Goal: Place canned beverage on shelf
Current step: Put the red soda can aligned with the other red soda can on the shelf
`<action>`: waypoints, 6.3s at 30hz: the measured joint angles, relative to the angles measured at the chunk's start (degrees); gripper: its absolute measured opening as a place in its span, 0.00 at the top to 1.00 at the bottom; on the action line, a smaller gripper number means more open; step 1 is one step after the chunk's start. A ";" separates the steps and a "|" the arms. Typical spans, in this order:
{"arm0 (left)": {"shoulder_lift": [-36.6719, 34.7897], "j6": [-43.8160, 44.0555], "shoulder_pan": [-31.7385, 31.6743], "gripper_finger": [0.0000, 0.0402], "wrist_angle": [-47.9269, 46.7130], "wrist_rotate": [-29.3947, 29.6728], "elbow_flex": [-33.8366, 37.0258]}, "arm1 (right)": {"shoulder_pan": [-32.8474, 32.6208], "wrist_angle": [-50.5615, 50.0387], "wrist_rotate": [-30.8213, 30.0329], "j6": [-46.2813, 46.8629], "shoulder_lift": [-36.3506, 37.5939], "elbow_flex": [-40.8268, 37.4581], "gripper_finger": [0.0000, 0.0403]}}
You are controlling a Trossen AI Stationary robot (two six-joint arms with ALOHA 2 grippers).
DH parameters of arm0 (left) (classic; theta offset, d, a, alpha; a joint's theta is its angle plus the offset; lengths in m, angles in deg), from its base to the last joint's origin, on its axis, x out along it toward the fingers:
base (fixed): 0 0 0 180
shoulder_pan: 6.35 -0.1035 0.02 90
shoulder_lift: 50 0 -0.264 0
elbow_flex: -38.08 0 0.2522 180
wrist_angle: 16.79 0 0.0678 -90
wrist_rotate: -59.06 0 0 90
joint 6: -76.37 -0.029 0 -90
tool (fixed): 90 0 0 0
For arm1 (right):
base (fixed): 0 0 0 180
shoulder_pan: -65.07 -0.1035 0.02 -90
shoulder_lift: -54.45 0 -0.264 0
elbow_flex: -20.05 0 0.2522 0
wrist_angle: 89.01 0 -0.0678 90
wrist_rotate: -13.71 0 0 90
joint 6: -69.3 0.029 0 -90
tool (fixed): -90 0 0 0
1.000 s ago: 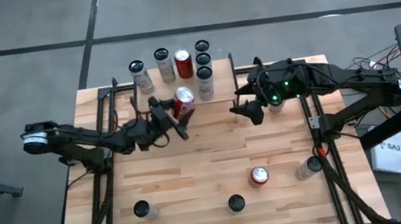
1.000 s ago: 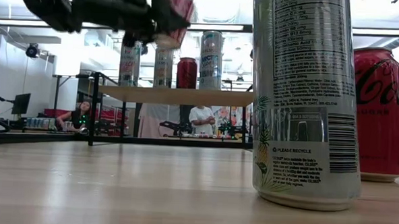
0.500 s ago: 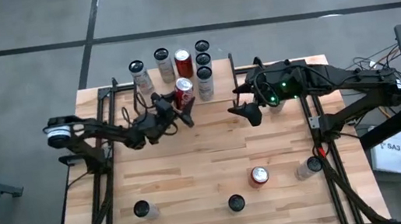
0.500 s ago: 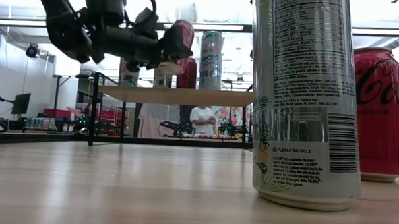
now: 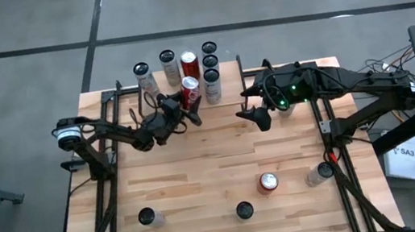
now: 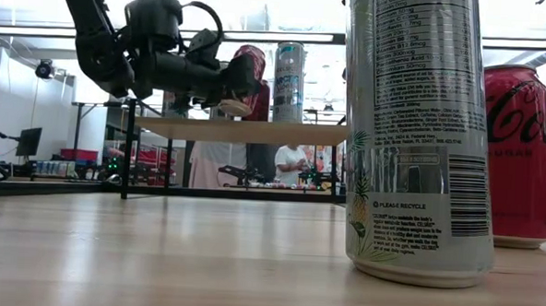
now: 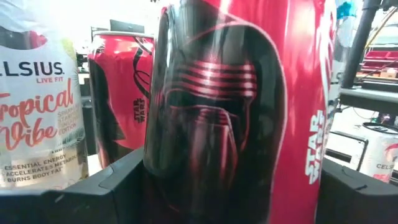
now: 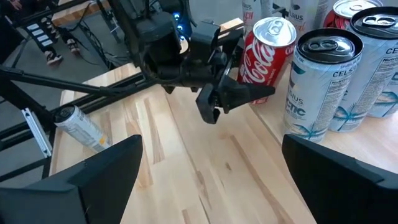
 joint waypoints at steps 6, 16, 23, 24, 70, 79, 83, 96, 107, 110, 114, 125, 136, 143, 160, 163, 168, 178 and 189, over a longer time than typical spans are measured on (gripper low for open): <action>0.00 0.00 -1.36 0.29 0.00 0.00 0.00 | 0.01 0.00 0.00 -0.36 0.00 0.00 0.07; 0.00 -0.02 -1.95 0.27 -0.58 -0.07 0.00 | 0.02 0.02 0.00 -0.40 -0.02 0.00 0.07; 0.02 -0.04 -2.54 0.27 -1.99 -0.10 0.00 | 0.02 0.00 0.00 -0.41 -0.02 0.00 0.07; 0.02 -0.11 -2.54 0.27 -1.96 -0.10 0.00 | 0.01 0.00 0.00 -0.43 -0.02 0.00 0.07; 0.90 -1.38 -3.22 0.16 2.62 0.46 -0.02 | 0.00 -0.09 0.05 -2.12 -0.04 -0.02 0.07; -3.39 -2.69 -3.20 0.16 2.60 0.42 -0.08 | 0.01 -0.09 0.06 -2.12 -0.04 -0.02 0.07; -5.18 -3.55 -3.20 0.16 2.42 0.41 -1.12 | 0.02 -0.11 0.08 -2.12 -0.04 -0.02 0.07; -7.97 -11.85 0.50 0.16 0.98 1.01 -5.18 | 0.02 -0.28 0.11 -2.32 -0.04 -0.02 0.07; -23.87 -24.32 10.20 0.18 -20.34 12.42 -5.14 | 0.01 -0.54 0.13 -2.34 -0.04 -0.02 0.07; -30.67 -19.01 12.31 0.25 -49.06 11.26 -7.89 | 0.02 -0.62 0.18 -2.34 -0.04 -0.02 0.07; -35.01 -6.79 11.73 0.44 -84.44 6.77 -13.08 | 0.02 -0.72 0.22 -2.73 -0.04 -0.02 0.07; -28.11 -8.40 4.53 0.98 -81.49 3.48 -12.96 | 0.01 -0.53 0.20 -3.20 -0.03 -0.02 0.07; -18.77 -9.09 0.07 1.00 -81.44 4.34 -19.83 | 0.01 -0.59 0.20 -3.31 -0.04 -0.02 0.07; -14.88 -11.00 -0.27 1.00 -81.46 5.57 -23.57 | 0.02 -0.98 0.20 -3.76 -0.04 -0.02 0.07; -19.06 -17.02 0.27 1.00 -82.73 -19.39 -23.78 | 0.01 -1.97 0.17 -3.85 -0.03 -0.02 0.07; -18.09 -17.58 -0.45 1.00 -81.30 -14.44 -23.78 | 0.02 -2.01 0.17 -3.85 -0.04 -0.02 0.07; -16.96 -17.19 -2.58 1.00 -80.87 -12.20 -23.74 | 0.02 -2.04 0.17 -3.86 -0.04 -0.02 0.07; -15.74 -14.77 -5.32 1.00 -77.18 -8.57 -23.71 | 0.01 -2.03 0.15 -3.99 -0.03 -0.02 0.07; -14.03 -13.14 -5.00 1.00 -74.94 -24.13 -23.69 | 0.00 -2.09 0.15 -3.89 -0.04 -0.33 0.07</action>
